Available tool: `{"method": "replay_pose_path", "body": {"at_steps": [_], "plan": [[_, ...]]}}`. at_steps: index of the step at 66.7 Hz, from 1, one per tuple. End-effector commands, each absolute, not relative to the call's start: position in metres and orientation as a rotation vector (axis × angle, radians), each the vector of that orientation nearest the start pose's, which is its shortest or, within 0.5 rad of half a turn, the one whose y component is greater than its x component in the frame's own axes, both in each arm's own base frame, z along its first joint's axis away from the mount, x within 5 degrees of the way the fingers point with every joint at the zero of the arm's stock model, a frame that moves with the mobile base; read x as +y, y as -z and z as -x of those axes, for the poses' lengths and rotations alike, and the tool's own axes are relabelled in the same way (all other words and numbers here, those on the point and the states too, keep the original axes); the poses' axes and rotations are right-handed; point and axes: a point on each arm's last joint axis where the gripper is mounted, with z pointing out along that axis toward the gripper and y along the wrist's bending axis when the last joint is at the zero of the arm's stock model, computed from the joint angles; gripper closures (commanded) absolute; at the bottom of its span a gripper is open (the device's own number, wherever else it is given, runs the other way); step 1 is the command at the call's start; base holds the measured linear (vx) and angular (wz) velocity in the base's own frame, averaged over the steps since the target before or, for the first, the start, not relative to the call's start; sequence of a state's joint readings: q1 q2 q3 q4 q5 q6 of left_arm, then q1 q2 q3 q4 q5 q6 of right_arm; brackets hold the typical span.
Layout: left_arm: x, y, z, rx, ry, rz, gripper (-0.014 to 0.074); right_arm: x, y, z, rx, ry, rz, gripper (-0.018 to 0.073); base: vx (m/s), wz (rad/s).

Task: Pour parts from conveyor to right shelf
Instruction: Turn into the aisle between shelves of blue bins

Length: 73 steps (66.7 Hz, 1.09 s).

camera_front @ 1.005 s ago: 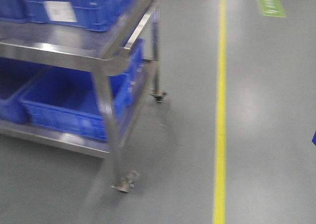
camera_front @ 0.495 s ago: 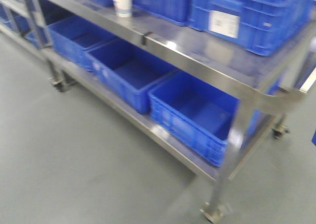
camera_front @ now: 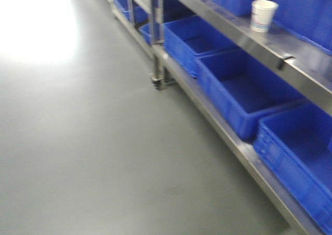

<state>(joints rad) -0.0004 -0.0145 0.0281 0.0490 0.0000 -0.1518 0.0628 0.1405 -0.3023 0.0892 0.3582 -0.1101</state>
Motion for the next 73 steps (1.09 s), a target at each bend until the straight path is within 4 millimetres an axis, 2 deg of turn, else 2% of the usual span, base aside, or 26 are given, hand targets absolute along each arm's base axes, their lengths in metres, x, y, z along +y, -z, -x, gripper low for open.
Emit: {"method": "replay_pose_path", "body": {"at_steps": [1, 32, 55, 73], "plan": [[-0.0004, -0.203, -0.0561, 1.435, 0.101, 0.081, 0.0603, 0.0055, -0.2894, -0.0538, 1.583, -0.044, 0.09, 0.0564, 0.09, 0.75], [-0.0004, -0.203, -0.0561, 1.435, 0.101, 0.081, 0.0603, 0.0055, -0.2894, -0.0538, 1.583, -0.044, 0.09, 0.0564, 0.08, 0.57], [-0.0004, -0.203, -0.0561, 1.435, 0.101, 0.081, 0.0603, 0.0055, -0.2894, -0.0538, 1.583, -0.044, 0.09, 0.0564, 0.18, 0.28], [-0.0004, -0.203, -0.0561, 1.435, 0.101, 0.081, 0.0603, 0.0055, -0.2894, -0.0538, 1.583, -0.044, 0.09, 0.0564, 0.39, 0.02]]}}
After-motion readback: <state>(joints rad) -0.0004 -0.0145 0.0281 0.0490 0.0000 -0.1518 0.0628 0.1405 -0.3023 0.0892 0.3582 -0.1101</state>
